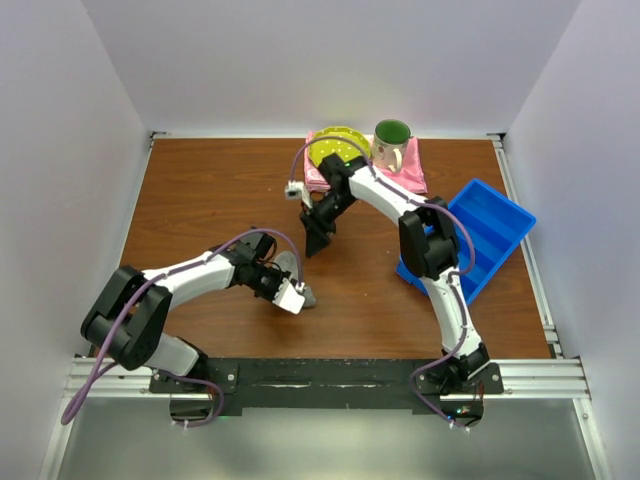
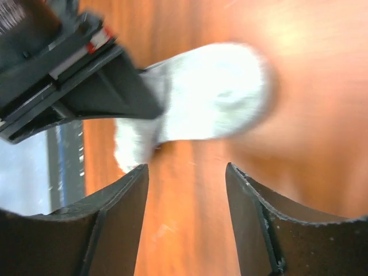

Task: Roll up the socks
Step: Roll the sock at the center of the board.

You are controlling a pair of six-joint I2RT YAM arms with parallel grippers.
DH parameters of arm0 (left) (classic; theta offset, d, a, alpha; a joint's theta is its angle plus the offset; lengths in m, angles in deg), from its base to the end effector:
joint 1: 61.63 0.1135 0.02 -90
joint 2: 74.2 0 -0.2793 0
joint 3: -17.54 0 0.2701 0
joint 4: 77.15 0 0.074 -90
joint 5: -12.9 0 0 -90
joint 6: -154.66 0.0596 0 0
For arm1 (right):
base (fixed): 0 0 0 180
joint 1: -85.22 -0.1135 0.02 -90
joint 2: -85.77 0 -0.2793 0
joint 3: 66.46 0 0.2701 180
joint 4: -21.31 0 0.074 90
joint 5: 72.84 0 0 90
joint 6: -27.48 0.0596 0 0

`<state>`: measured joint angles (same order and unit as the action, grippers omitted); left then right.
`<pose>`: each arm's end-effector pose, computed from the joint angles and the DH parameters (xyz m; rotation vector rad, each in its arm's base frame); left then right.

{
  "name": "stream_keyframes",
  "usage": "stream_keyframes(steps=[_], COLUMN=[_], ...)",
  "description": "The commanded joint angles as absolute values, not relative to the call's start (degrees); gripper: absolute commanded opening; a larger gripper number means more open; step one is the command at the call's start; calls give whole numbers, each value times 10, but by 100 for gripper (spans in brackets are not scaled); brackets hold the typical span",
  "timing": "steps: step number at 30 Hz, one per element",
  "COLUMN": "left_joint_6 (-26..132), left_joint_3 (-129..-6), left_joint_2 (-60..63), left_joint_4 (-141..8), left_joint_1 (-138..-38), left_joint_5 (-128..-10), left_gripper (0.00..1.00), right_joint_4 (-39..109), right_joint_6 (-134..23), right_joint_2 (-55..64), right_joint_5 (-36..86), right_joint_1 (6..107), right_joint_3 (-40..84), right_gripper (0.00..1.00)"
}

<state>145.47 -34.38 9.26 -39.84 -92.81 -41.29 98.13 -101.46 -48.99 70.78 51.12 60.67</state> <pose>0.2065 -0.1658 0.1356 2.1579 1.2738 -0.5375 0.3829 0.3172 0.1671 -1.6568 2.1264 1.3551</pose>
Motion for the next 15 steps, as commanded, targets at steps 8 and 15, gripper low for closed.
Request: stream_keyframes(steps=[8, 15], left_joint_6=[1482, 1481], left_joint_3=[-377, -391], left_joint_2=[75, 80], left_joint_4=[-356, -351], left_joint_1=[-931, -931], left_joint_5=[-406, -401], left_gripper=[0, 0], right_joint_4=[949, 938], right_joint_6=[-939, -927], right_joint_2=[-554, -584], right_joint_5=[724, 748], right_joint_1=[505, 495], right_joint_3=[685, 684], right_gripper=[66, 68])
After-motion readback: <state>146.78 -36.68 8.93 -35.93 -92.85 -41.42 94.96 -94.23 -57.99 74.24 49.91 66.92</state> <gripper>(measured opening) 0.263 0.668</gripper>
